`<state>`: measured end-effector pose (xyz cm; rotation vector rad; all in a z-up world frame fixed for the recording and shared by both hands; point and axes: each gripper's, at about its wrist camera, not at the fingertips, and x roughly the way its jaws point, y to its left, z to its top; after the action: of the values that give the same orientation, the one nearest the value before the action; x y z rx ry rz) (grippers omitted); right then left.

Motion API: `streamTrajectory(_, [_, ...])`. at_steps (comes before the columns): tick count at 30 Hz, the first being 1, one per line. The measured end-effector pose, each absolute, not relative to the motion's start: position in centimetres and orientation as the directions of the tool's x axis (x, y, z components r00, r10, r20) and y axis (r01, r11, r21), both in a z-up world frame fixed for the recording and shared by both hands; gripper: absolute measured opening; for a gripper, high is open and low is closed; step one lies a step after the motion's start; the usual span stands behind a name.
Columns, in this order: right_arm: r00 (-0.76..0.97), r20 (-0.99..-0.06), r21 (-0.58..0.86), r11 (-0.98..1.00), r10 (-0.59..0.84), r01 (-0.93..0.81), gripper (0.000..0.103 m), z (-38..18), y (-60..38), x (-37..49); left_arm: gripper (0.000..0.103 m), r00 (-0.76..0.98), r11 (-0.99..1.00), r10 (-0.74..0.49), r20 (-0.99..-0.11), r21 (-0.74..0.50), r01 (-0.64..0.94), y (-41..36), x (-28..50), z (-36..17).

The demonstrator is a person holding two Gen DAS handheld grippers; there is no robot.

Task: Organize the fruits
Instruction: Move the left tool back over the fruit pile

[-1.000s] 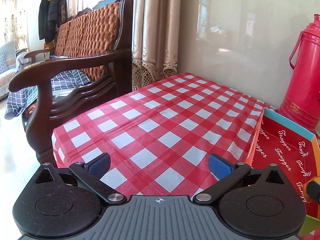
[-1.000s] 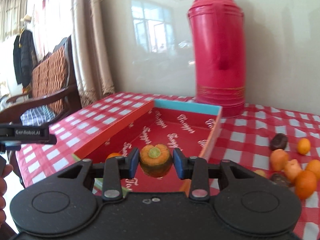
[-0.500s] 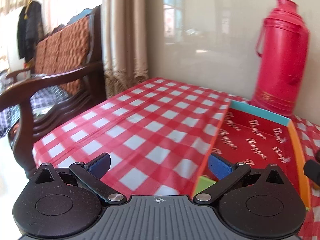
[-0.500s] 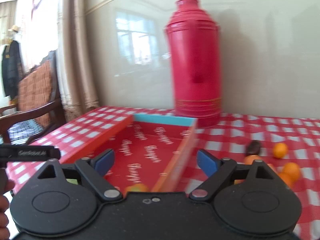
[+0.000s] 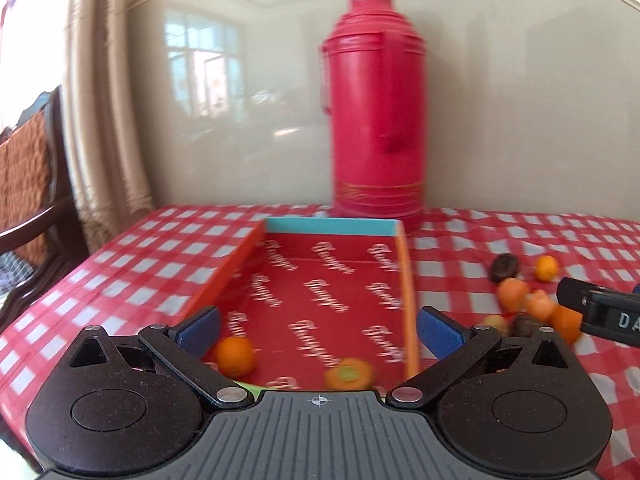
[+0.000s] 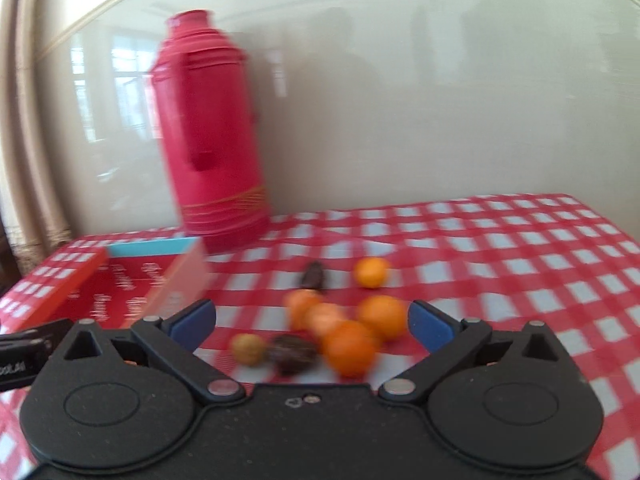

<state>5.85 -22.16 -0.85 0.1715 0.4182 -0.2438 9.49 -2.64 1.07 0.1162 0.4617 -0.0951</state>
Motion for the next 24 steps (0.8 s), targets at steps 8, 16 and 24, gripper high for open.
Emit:
streamTrajectory(8, [0.821, -0.438, 0.09, 0.89, -0.367, 0.446, 0.097, -1.5, -26.6, 3.9, 0.103, 0.867, 0.961, -0.162, -0.472, 0.126, 0.248, -8.6, 8.9, -0.1])
streamTrajectory(16, [0.81, -0.429, 0.071, 0.879, -0.401, 0.472, 0.097, -1.8, -28.9, 2.0, 0.103, 0.838, 0.938, -0.215, -0.501, 0.134, 0.321, -12.3, 9.1, -1.1])
streamTrajectory(24, [0.815, -0.423, 0.14, 0.86, -0.396, 0.491, 0.097, -1.5, -31.1, 0.1, 0.102, 0.838, 0.924, -0.232, -0.494, 0.157, 0.349, -14.0, 9.6, -1.7])
